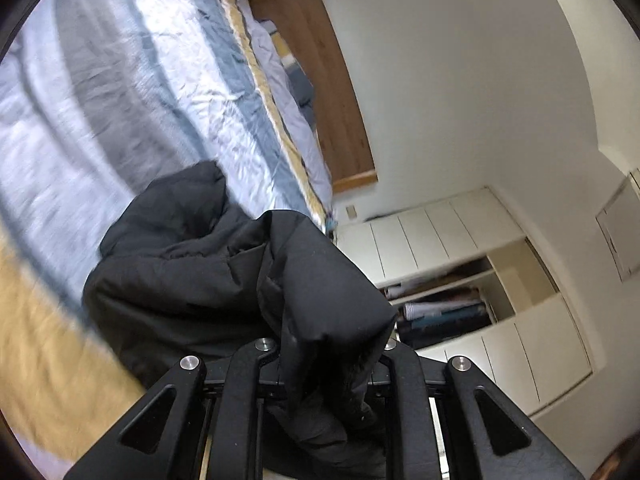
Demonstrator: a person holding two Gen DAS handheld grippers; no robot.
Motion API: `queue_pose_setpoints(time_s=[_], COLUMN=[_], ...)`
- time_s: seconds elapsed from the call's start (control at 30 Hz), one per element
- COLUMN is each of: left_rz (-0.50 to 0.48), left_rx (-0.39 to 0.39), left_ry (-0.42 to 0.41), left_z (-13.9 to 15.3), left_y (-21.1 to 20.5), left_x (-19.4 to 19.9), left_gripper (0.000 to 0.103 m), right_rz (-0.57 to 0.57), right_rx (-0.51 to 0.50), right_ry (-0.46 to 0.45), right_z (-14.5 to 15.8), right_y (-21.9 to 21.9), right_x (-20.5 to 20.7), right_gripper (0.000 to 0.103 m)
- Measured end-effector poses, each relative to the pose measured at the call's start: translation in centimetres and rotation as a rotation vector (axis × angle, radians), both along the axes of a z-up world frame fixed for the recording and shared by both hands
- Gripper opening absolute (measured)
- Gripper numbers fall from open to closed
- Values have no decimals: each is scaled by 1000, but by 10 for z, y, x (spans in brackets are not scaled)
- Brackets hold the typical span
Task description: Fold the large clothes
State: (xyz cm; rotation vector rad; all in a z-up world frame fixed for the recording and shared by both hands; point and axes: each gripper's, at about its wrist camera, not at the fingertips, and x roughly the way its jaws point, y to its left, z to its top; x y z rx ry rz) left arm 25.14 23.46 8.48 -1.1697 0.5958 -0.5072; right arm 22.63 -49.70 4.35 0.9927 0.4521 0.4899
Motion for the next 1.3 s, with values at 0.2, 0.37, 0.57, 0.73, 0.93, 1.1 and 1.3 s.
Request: queue_pose_setpoints(time_s=[0.2, 0.37, 0.57, 0.73, 0.93, 1.1, 1.3], left_rz=[68, 110, 122, 96, 65, 72, 132], left_rx=[100, 223, 354, 393, 311, 202, 302], left_ry=[46, 113, 232, 333, 398, 326, 288], left_z=[10, -9, -65, -123, -158, -131, -75], left_y=[-5, -9, -16, -19, -13, 4, 20], left_x=[112, 197, 287, 328, 341, 323, 302], left_gripper=[18, 18, 22, 23, 26, 56, 77], right_rz=[-125, -228, -265, -232, -190, -176, -179], right_rx=[-22, -171, -292, -280, -244, -188, -220], right_ry=[85, 187, 330, 413, 439, 371, 303], right_z=[6, -7, -63, -114, -131, -113, -68], right_y=[14, 33, 48, 53, 58, 50, 39], right_x=[105, 201, 291, 339, 356, 348, 331], right_gripper=[15, 15, 15, 16, 30, 65, 72])
